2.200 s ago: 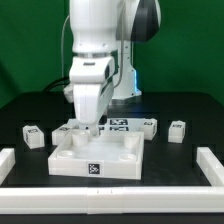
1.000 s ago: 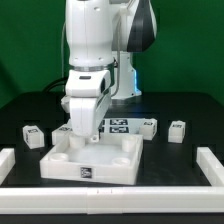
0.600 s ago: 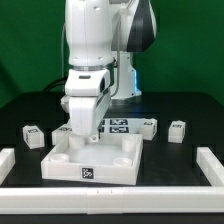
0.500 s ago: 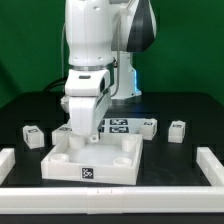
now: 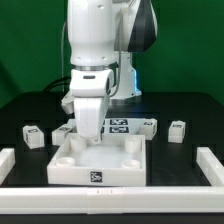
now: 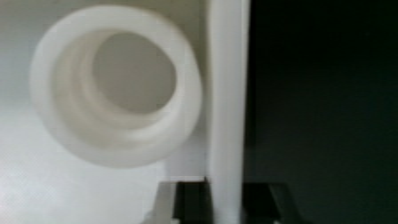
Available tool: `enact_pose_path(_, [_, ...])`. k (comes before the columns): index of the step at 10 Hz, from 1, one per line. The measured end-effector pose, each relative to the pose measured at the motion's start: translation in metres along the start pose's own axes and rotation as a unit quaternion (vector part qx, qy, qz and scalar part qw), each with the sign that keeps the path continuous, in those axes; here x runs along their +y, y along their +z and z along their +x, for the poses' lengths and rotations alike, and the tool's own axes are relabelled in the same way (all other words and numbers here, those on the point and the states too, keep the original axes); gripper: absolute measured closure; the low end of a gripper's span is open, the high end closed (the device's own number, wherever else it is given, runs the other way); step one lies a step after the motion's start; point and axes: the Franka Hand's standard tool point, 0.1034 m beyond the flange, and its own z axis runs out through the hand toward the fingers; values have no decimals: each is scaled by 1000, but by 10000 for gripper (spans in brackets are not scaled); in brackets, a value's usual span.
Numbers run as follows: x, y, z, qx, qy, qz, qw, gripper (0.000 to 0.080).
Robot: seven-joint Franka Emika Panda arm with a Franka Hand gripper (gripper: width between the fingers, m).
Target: Assemble one leg
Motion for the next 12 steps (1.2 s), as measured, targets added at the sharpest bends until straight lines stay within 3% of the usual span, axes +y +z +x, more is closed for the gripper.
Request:
enact_pose_path(1, [6, 0, 8, -3, -25, -9, 1000, 739])
enact_pose_path(8, [5, 0, 8, -3, -6, -6, 1000, 739])
enact_pose_path(12, [21, 0, 56, 4, -5, -11, 1000, 739])
